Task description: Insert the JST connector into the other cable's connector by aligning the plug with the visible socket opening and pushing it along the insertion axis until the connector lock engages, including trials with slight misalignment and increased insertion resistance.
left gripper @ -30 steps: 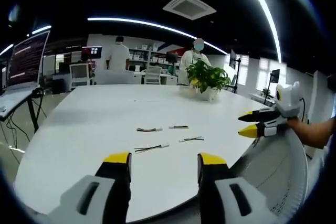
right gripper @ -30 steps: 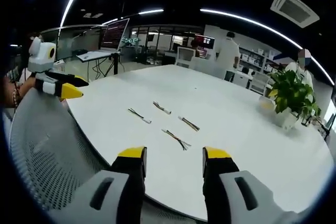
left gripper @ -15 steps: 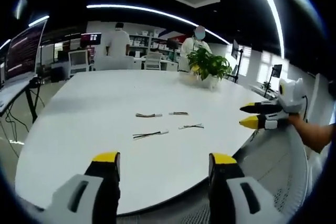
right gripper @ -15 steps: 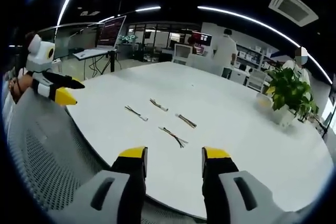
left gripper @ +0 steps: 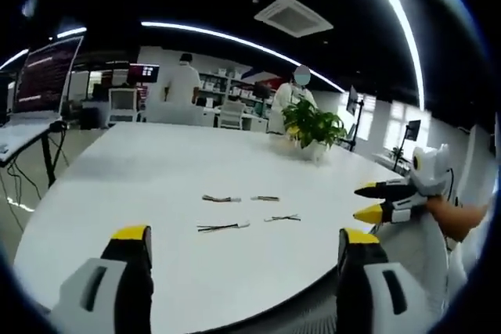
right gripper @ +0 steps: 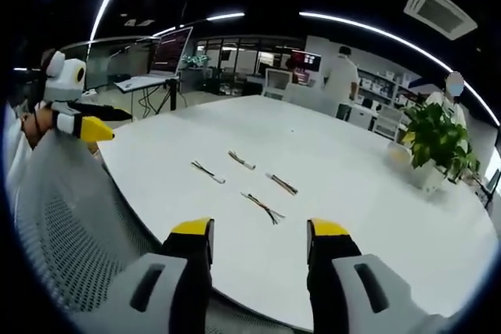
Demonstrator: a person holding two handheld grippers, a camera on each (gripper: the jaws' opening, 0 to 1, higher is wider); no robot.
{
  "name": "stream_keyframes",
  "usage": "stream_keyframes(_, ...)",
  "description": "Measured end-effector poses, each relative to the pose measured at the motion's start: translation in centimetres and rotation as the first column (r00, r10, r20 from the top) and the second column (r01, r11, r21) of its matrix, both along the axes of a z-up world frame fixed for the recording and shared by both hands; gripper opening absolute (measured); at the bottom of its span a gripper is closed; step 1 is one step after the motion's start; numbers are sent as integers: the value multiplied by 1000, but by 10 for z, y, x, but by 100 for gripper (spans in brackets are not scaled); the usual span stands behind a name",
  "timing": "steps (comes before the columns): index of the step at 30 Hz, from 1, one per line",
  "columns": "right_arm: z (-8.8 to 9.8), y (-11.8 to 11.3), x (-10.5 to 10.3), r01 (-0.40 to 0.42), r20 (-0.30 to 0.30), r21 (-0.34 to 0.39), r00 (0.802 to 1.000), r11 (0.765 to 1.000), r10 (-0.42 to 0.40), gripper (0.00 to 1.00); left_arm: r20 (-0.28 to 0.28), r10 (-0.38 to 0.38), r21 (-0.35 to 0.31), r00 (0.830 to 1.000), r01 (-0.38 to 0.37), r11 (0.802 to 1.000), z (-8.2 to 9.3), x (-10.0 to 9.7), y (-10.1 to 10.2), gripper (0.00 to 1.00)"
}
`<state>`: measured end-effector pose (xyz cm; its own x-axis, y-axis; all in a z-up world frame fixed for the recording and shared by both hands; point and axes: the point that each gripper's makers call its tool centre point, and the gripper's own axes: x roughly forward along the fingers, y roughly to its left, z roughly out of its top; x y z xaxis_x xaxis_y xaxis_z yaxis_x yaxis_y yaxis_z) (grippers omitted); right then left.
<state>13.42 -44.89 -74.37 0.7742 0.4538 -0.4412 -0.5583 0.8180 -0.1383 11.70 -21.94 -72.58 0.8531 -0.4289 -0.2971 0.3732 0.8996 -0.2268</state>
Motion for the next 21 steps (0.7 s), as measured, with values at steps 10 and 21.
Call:
stream_keyframes(10, 14, -14, 11, 72, -16, 86, 997, 994, -71, 58, -21, -34, -26, 999, 34, 999, 10, -2, 9, 99)
stream_keyframes(21, 54, -35, 29, 150, 49, 190, 986, 970, -162, 63, 130, -23, -82, 991, 34, 996, 59, 11, 25, 99)
